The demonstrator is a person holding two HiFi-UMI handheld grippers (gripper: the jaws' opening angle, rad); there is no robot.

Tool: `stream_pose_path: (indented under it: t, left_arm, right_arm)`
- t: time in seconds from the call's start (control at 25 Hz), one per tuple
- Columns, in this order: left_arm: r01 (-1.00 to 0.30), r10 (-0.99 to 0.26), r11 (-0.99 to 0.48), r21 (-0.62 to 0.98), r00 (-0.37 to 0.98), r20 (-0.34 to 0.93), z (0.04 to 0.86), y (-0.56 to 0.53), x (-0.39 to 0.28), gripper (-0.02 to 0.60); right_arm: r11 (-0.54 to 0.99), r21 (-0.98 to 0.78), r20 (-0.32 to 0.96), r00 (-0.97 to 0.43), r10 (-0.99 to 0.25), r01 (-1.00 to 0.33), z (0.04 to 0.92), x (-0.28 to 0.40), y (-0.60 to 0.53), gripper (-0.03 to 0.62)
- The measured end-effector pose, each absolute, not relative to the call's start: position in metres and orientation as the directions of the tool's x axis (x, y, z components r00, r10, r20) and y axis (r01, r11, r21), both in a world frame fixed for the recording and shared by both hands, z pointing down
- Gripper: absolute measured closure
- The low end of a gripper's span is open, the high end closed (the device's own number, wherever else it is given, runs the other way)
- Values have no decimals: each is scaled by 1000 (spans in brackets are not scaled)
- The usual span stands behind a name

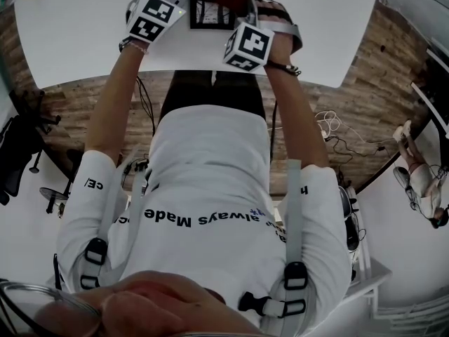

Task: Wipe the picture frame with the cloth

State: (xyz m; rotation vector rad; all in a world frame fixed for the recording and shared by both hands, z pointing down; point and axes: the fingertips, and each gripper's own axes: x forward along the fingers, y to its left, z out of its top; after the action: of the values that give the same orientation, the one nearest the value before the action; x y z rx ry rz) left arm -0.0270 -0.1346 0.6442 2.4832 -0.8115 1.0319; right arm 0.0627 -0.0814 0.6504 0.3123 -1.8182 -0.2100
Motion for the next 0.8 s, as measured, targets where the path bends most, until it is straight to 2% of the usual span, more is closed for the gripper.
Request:
stream_pose_path:
  t: [0.36,0.68,0.8]
  left_arm:
    - [-621,-380,-780,81,571,728,646,-135,-28,578]
    - [-626,-388,-776,75,568,726,642,-134,-32,578]
    - [-622,-380,-779,75,564,734,644,-131,-30,578]
  right_arm:
    - [961,275,939,-224,-261,33,652,68,-20,574]
    - [985,152,969,-210,-133,77,641,76,47,574]
    - [991,123,963,-245,-109,44,619,79,58,574]
